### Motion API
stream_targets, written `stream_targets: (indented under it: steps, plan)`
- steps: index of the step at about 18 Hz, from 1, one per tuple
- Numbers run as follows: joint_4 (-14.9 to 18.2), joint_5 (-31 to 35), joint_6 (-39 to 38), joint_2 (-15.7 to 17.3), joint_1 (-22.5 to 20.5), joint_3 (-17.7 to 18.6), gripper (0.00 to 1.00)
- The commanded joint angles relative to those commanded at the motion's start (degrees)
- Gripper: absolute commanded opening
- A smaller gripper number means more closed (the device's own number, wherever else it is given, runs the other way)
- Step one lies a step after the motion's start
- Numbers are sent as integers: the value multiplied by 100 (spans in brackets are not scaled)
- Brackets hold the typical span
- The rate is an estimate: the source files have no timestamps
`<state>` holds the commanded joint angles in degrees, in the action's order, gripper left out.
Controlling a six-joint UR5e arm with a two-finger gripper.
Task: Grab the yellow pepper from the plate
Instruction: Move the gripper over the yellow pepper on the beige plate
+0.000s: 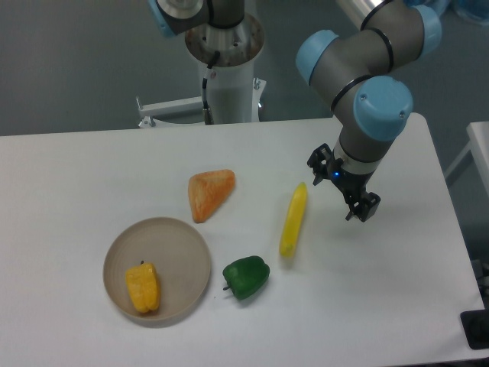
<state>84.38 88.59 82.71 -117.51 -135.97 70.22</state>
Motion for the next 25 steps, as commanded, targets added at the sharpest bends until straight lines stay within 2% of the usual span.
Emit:
stream_targets:
  steps: [4,7,11,12,16,18,21,25]
  plan:
    - [0,-9,-35,-35,52,-17,100]
    - [0,-61,-596,-35,97,61,100]
    - [0,-88,-2219,35,702,123,100]
    - [0,-97,-2850,70,912,123,100]
    - [0,-114,-4364,62,1422,123,100]
    - [-9,-105,-4936,26,1660,114,100]
    - [-96,-149,-5377,35,1863,106,100]
    - [-228,-474,-6221,-123,2161,88,100]
